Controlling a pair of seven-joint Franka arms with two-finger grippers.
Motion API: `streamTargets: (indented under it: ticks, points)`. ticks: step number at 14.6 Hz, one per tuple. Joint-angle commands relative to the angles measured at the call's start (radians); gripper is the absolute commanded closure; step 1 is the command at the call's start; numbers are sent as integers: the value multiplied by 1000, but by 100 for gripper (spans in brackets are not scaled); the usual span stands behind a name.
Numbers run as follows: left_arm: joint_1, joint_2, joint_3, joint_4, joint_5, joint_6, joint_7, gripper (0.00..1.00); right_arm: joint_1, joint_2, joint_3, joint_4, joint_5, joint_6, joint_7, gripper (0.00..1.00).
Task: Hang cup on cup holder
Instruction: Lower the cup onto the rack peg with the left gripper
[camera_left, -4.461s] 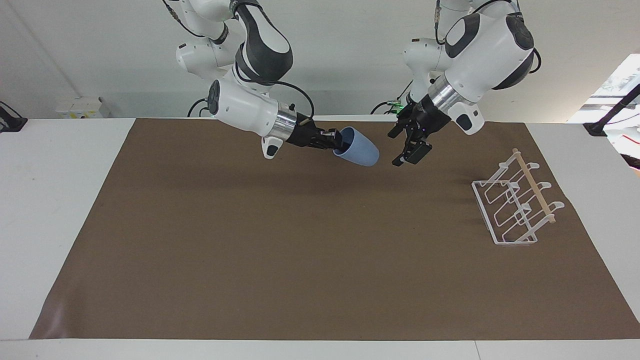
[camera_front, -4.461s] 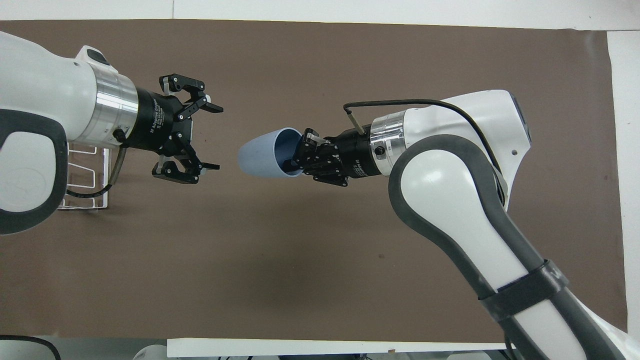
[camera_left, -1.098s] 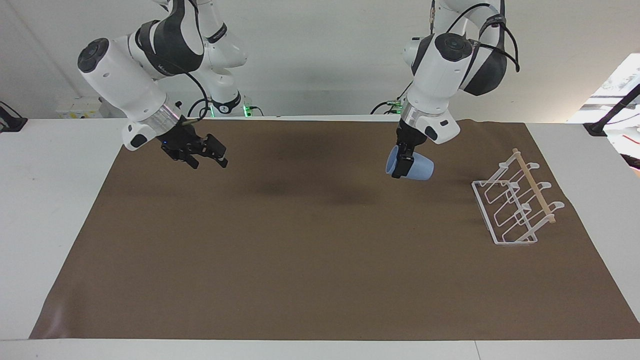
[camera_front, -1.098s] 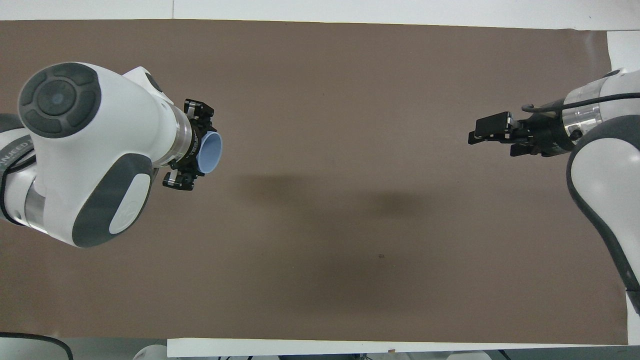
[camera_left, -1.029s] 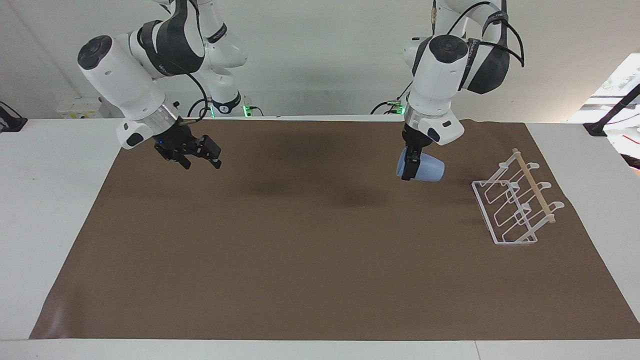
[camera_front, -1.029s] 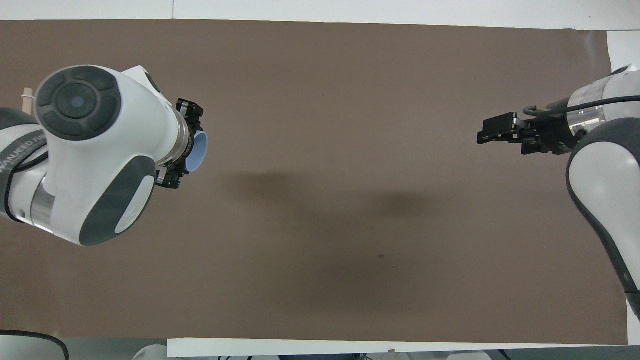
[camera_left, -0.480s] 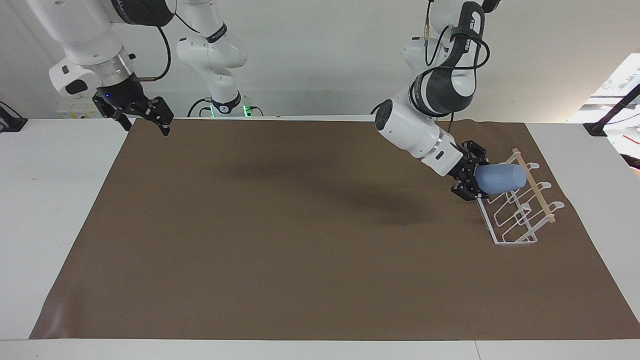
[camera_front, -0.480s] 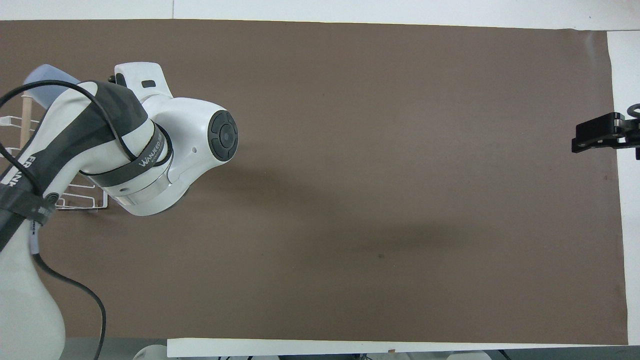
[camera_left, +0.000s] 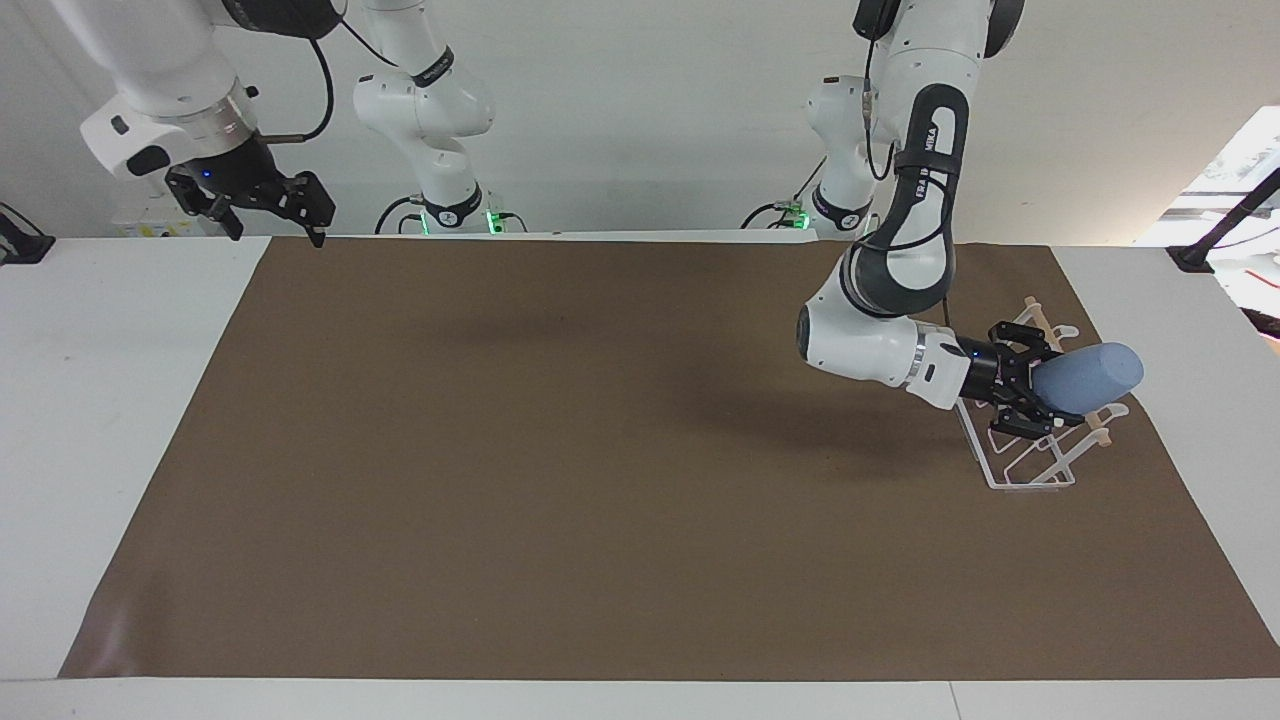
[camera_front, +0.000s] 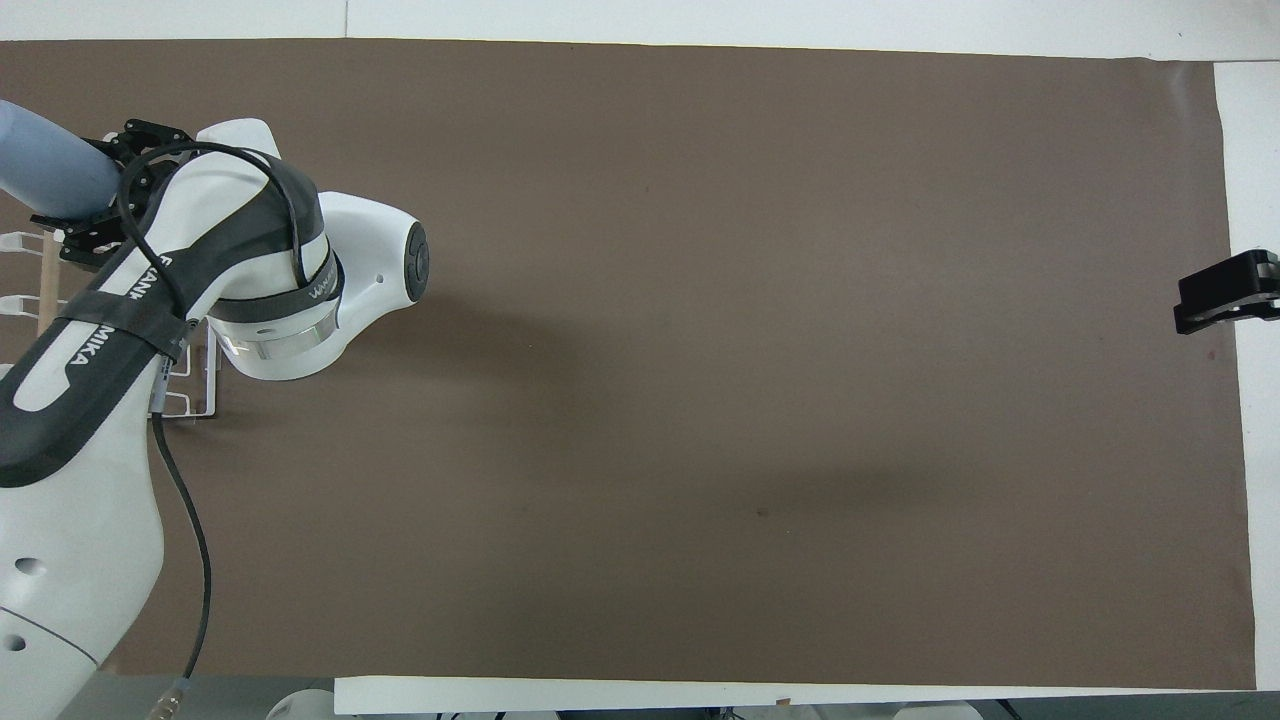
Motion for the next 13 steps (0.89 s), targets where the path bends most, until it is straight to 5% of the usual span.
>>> streamTargets:
  ticks: [1,13]
  points:
    - [14,6,-7,-33,21,-17,-74,100,-9,20,10,3,1,-2,-30,0]
    - [54,64,-7,-49,21,-12,-84,100,-12,5,12,-15,58,-15,-39,0]
